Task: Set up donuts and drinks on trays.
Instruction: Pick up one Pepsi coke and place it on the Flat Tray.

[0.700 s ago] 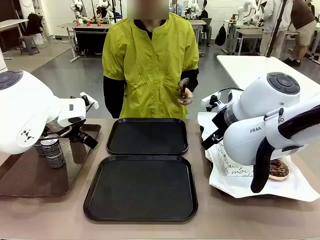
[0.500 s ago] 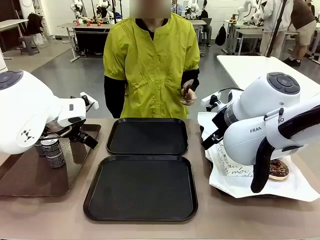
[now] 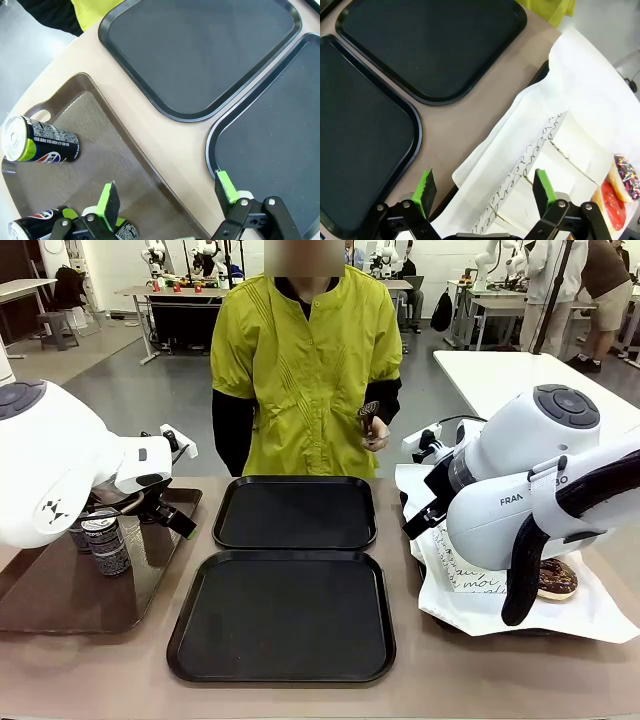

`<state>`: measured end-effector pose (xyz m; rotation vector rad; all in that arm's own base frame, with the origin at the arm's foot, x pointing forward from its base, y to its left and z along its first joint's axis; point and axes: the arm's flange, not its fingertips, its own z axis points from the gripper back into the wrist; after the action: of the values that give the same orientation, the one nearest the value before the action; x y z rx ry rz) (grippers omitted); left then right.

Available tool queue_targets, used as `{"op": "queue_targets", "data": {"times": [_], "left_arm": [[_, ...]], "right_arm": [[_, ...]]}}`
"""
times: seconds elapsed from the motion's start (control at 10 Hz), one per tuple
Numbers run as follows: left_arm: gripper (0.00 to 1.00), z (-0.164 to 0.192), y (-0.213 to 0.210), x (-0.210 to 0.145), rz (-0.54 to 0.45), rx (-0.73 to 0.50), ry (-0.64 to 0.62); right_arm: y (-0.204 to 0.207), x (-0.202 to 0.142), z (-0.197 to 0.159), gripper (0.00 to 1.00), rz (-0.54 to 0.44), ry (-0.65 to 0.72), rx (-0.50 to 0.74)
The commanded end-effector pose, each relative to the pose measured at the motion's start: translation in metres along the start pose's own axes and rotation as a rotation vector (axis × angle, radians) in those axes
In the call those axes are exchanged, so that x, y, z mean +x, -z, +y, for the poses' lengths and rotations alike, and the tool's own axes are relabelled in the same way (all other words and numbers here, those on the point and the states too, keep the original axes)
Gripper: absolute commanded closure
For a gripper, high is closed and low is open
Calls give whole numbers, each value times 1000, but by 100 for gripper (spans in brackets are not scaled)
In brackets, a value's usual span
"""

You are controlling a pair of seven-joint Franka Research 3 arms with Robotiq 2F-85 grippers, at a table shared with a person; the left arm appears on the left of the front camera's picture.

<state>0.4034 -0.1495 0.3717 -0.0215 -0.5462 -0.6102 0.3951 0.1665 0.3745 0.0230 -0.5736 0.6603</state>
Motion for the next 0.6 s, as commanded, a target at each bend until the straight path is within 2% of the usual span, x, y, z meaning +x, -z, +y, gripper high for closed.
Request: {"op": "queue_targets", "data": {"times": [0.0, 0.3, 0.5], "left_arm": [[0, 0, 0, 0, 0, 0, 0], [0, 0, 0, 0, 0, 0, 0], [0, -25, -57, -37, 36, 101, 94]], "right_arm": [[0, 0, 0, 0, 0, 0, 0], [0, 0, 0, 0, 0, 0, 0], [-54, -40, 18, 0, 21, -59, -11]]}}
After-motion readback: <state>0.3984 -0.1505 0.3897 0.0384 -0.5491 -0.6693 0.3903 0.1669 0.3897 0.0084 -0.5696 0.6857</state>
